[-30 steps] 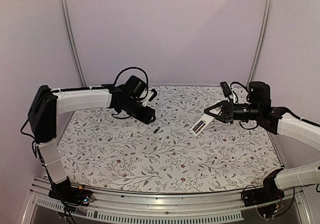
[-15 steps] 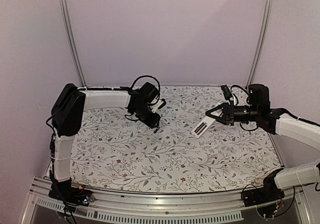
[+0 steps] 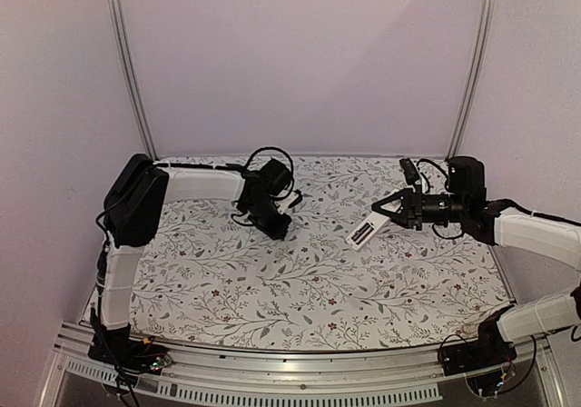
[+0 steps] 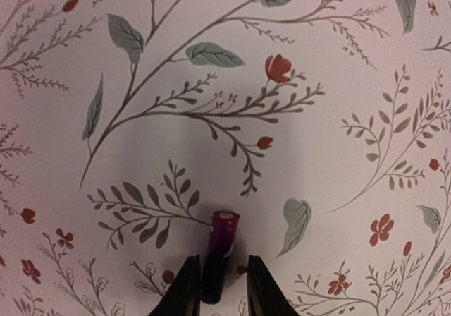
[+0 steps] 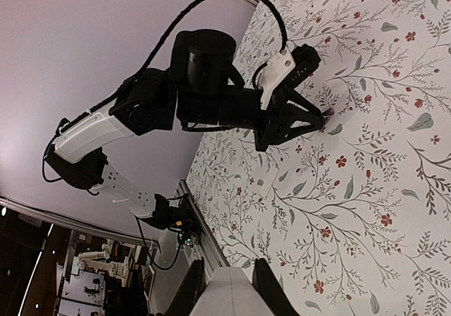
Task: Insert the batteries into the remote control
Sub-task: Pick up the battery from the center of the board.
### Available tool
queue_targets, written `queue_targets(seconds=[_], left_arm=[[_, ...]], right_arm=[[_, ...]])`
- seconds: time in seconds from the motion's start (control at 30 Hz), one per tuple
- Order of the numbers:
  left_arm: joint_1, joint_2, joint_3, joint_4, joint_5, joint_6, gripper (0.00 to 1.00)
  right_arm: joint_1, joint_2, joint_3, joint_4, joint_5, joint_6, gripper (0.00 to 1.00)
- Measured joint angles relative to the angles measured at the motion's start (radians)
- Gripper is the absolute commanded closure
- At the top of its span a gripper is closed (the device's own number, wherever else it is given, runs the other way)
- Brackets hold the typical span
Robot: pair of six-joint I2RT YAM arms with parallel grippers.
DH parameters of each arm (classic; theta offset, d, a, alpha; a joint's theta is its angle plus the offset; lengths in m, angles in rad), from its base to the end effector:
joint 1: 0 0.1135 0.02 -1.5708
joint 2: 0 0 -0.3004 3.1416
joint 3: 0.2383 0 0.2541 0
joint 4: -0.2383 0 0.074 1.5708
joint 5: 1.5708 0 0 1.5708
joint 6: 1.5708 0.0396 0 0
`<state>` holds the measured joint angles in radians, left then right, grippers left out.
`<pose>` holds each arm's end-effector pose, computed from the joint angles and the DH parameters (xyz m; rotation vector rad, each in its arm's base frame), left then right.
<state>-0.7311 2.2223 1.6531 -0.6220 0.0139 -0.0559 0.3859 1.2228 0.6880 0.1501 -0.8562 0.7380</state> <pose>0.3604 -0.3240 0.1643 0.9269 2.6291 -0.2233 0.2233 0.1230 0.2841 -0.2626 2.1364 1.5333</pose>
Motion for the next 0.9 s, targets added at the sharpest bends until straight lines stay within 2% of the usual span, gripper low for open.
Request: queue_targets(seconds=[0.23,0.43,0.6,0.77,0.9], left_arm=[[-0.021,0.0,-0.015,0.008,-0.028,-0.002,1.0],[-0.029,-0.076,-0.121,0.032,-0.046,-0.01,1.0],[-0.068,-0.27,-0.234,0.01,-0.031,-0.025,1.0],[-0.137,-0.492,-0.237,0.009,0.032,-0.074,1.0],[-0.174,-0.594,-0.223,-0.006,0.091,-0.123,1.0]], right_arm=[[-0.001,0.044,-0.011,0.06,-0.011,0.035,1.0],[-0.001,0.084,-0.027,0.144,-0.013,0.067,1.0],[0.016,0.101,-0.034,0.209,-0.01,0.09,1.0],[0.046,0.158,-0.033,0.271,-0.012,0.117,1.0],[0.064,0.251,-0.018,0.319,-0.014,0.146,1.0]])
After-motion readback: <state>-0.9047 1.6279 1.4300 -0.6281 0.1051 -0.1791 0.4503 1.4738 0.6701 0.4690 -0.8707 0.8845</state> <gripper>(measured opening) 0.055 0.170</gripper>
